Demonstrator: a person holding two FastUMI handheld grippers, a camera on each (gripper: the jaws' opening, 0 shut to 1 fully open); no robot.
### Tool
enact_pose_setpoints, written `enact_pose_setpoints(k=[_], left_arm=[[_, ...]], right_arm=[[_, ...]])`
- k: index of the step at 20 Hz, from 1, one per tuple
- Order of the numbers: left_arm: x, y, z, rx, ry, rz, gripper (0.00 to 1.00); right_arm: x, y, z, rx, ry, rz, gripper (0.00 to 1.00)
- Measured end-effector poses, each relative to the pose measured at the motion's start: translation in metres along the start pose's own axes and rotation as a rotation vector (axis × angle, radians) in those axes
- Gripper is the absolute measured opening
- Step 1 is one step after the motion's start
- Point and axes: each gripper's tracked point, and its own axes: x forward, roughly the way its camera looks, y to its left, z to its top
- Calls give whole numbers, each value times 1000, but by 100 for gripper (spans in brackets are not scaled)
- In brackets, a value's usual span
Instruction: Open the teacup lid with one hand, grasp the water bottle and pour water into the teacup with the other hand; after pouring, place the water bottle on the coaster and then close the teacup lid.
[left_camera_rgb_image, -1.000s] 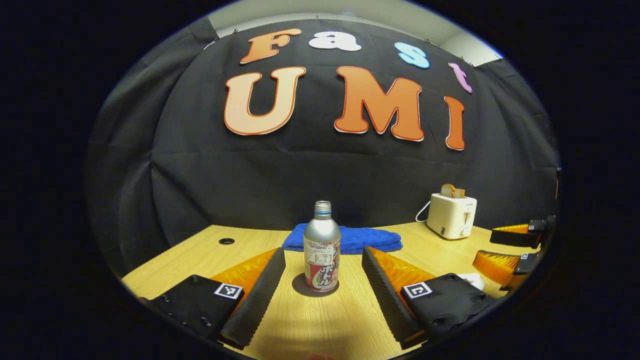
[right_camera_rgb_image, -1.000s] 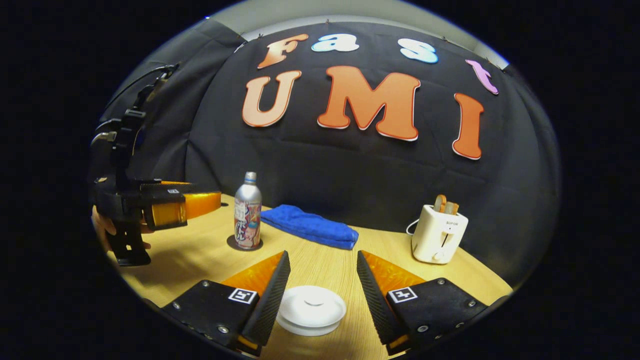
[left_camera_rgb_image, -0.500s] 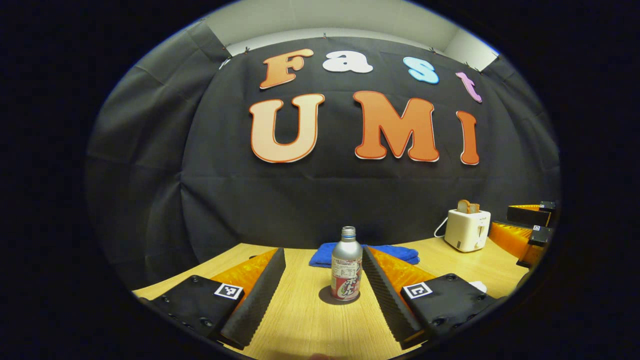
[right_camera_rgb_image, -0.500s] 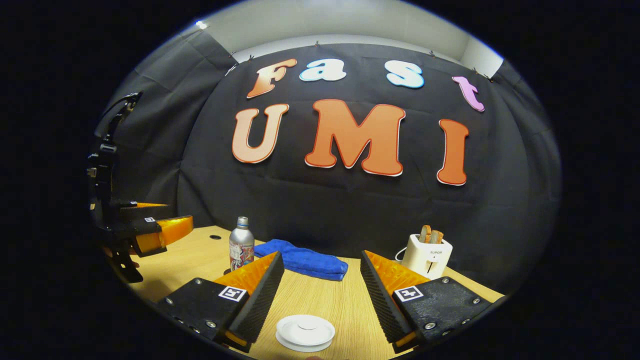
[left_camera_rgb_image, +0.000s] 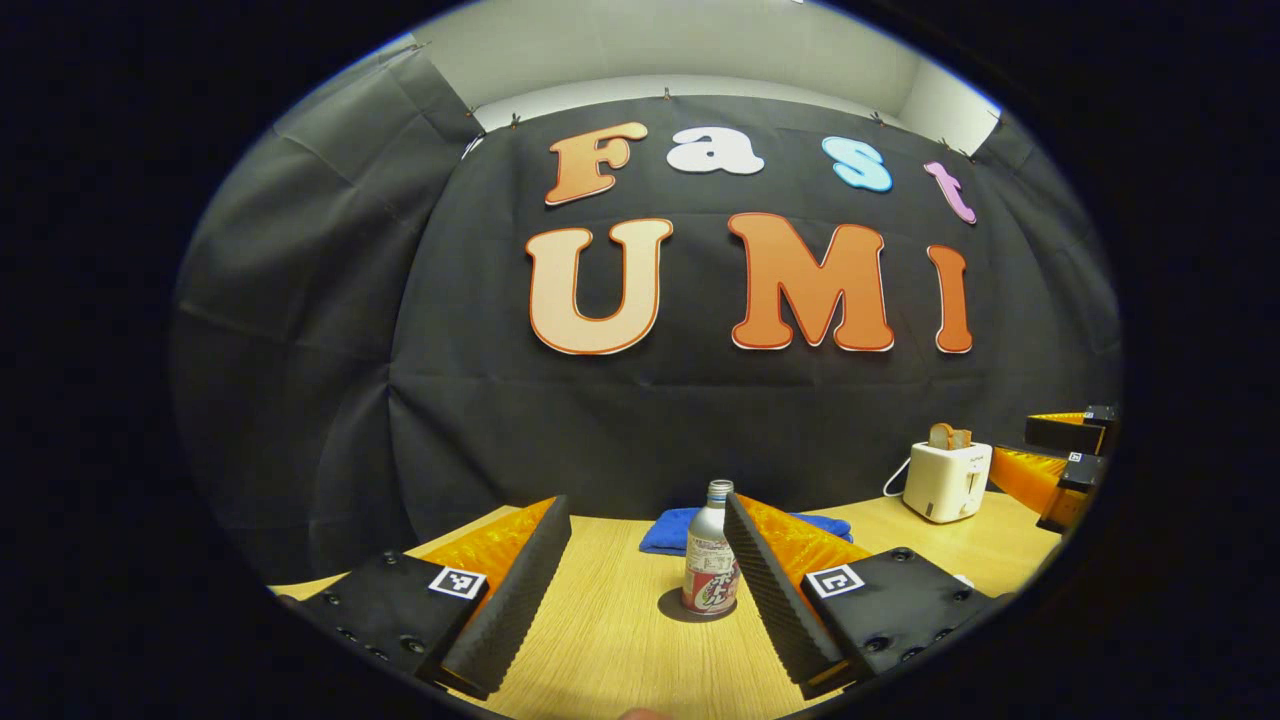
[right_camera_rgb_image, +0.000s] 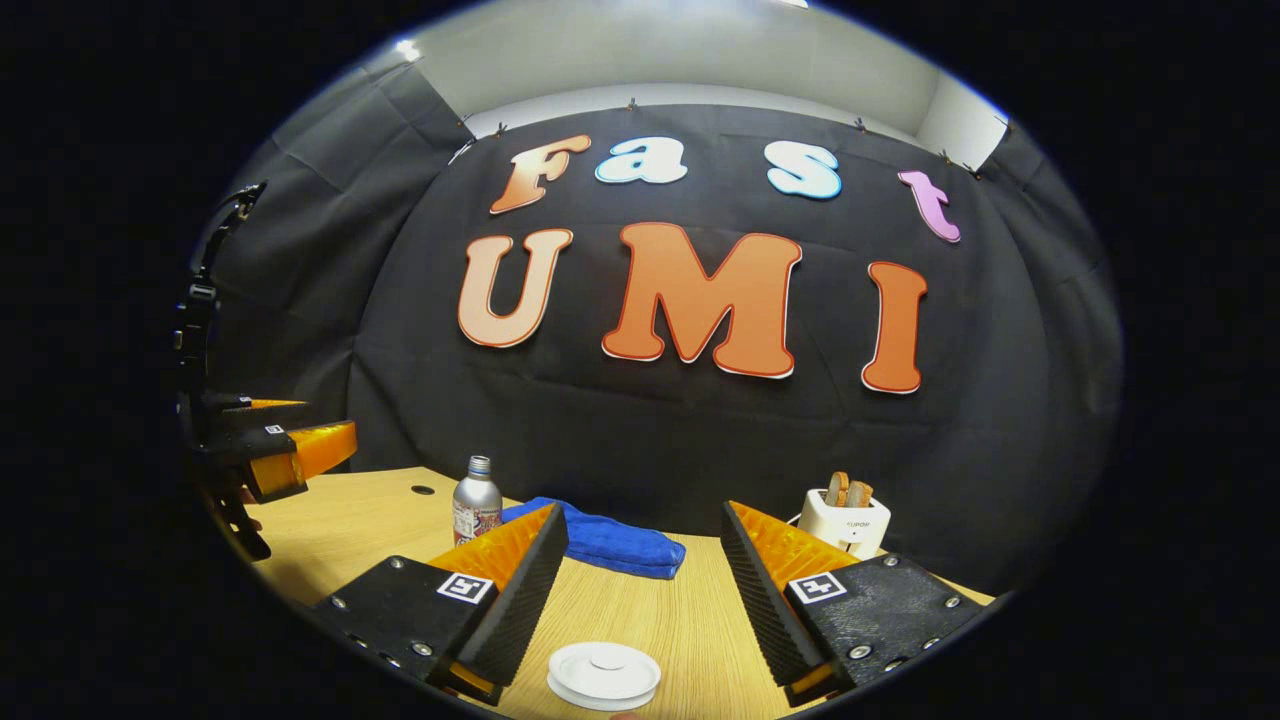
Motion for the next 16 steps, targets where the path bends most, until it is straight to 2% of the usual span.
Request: enact_pose_setpoints(k=[16], left_arm=[[3, -5, -9, 22, 21, -11, 100]], right_arm=[[-2, -5, -3, 2, 8, 5, 92]])
